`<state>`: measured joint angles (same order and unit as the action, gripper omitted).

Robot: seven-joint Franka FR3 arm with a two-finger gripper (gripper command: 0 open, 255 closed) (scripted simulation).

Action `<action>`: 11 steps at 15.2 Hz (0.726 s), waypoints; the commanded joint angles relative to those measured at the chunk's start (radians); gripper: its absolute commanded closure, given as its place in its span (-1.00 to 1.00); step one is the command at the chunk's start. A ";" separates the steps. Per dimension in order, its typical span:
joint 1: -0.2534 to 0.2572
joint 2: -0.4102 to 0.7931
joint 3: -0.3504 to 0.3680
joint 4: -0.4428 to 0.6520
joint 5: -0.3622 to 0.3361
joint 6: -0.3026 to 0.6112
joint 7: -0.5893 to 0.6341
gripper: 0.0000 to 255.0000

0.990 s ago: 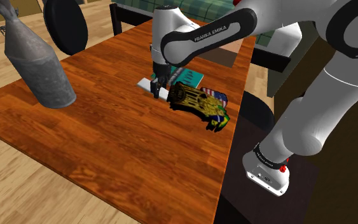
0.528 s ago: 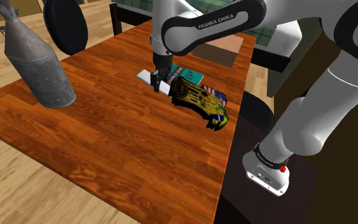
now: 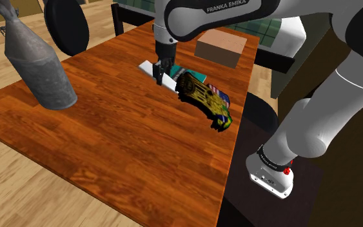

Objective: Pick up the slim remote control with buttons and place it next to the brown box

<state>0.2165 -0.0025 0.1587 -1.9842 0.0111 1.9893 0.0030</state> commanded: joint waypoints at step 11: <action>-0.021 -0.067 -0.023 0.058 0.009 -0.123 -0.046 1.00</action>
<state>0.2041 -0.0525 0.1453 -1.9130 0.0181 1.8699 -0.0237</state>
